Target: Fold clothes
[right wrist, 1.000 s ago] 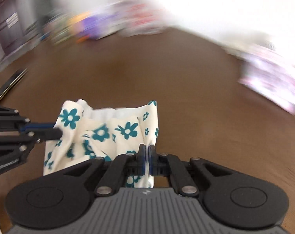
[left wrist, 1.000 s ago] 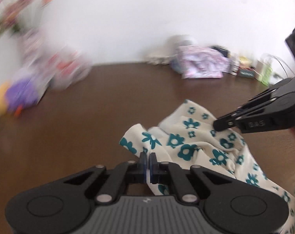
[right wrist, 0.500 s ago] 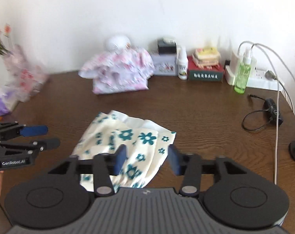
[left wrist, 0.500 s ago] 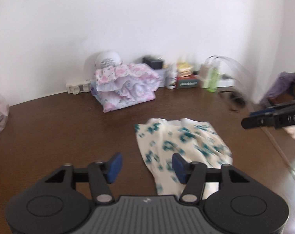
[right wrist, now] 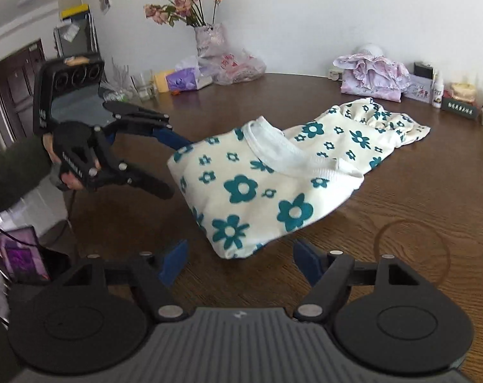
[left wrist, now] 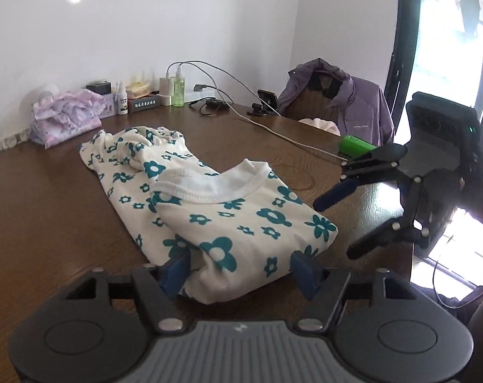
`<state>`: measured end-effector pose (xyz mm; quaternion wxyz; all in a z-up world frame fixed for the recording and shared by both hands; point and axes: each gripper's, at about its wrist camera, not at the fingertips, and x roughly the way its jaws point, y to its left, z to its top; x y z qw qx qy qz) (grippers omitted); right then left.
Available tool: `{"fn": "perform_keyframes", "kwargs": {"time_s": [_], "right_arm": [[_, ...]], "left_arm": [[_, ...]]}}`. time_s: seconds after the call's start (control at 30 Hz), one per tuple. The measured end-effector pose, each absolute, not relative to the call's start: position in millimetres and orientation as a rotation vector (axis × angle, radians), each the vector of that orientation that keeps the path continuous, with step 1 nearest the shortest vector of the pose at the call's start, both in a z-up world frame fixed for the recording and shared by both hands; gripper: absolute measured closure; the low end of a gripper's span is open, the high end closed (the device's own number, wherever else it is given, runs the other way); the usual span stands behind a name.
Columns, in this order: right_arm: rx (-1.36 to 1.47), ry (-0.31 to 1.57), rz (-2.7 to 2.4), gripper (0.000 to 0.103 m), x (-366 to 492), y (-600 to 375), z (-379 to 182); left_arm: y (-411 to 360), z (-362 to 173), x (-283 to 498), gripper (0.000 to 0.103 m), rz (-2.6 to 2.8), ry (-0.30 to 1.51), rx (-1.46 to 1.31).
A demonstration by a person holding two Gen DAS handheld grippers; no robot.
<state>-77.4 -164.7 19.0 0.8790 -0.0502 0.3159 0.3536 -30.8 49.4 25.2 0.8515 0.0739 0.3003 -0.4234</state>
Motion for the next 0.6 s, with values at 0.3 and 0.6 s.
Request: {"fn": "perform_keyframes", "kwargs": {"time_s": [0.3, 0.6], "right_arm": [[0.050, 0.546, 0.751, 0.096, -80, -179, 24], [0.065, 0.586, 0.961, 0.048, -89, -191, 13]], "left_arm": [[55, 36, -55, 0.080, -0.897, 0.717, -0.016], [84, 12, -99, 0.042, -0.938, 0.700, -0.193]]}}
